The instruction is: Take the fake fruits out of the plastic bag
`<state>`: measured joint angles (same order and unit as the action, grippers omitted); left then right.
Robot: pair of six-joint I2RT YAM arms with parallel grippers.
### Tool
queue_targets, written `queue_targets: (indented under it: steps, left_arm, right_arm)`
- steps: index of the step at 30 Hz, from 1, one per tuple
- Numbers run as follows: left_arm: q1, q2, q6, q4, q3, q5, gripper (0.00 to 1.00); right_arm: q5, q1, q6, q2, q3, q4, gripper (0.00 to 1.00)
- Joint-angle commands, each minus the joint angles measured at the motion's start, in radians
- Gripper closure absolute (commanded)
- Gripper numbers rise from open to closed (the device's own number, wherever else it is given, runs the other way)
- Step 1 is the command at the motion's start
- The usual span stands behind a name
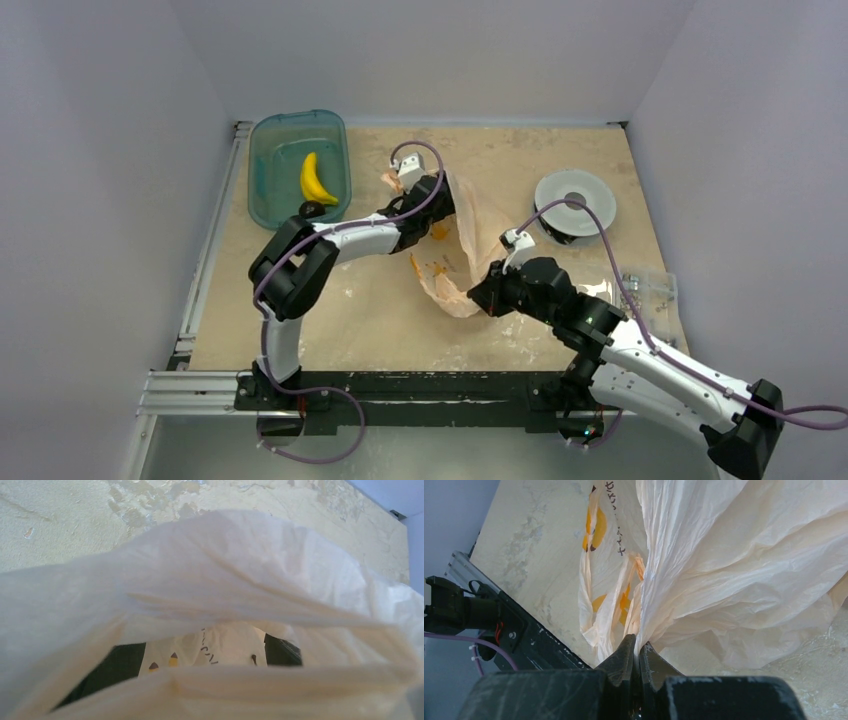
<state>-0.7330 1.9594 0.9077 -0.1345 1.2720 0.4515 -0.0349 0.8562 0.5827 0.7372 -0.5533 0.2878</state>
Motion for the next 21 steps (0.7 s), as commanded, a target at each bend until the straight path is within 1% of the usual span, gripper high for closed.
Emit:
queue_targets:
  steps: [1,4,9,13,15,16,18,20,21]
  left_arm:
    - [0.011,0.046,0.093,-0.062,0.051,0.105,0.12]
    - [0.016,0.064,0.159,-0.081,0.052,0.139,0.15]
    - [0.021,0.108,0.197,-0.136,0.074,0.195,0.10]
    - [0.042,0.147,0.297,-0.085,0.111,0.191,0.12]
    - [0.052,0.167,0.341,-0.091,0.117,0.191,0.15]
    - [0.057,0.178,0.345,-0.116,0.115,0.185,0.18]
    - [0.062,0.199,0.299,-0.198,0.120,0.173,0.26]
    - [0.067,0.217,0.281,-0.215,0.139,0.162,0.33]
    - [0.069,0.224,0.277,-0.221,0.146,0.145,0.39]
  right_arm:
    - [0.008,0.003,-0.007,-0.013,-0.011,-0.033,1.00]
    - [0.007,0.003,-0.011,-0.022,-0.014,-0.025,1.00]
    - [0.020,0.003,-0.015,-0.025,-0.022,-0.020,1.00]
    - [0.018,0.002,-0.016,-0.037,-0.034,-0.008,1.00]
    - [0.011,0.003,-0.018,-0.044,-0.036,-0.002,1.00]
    - [0.010,0.003,-0.020,-0.046,-0.037,0.000,1.00]
    - [0.012,0.003,-0.020,-0.046,-0.042,0.008,1.00]
    - [0.014,0.003,-0.020,-0.048,-0.046,0.010,1.00]
    - [0.013,0.003,-0.020,-0.050,-0.046,0.012,1.00]
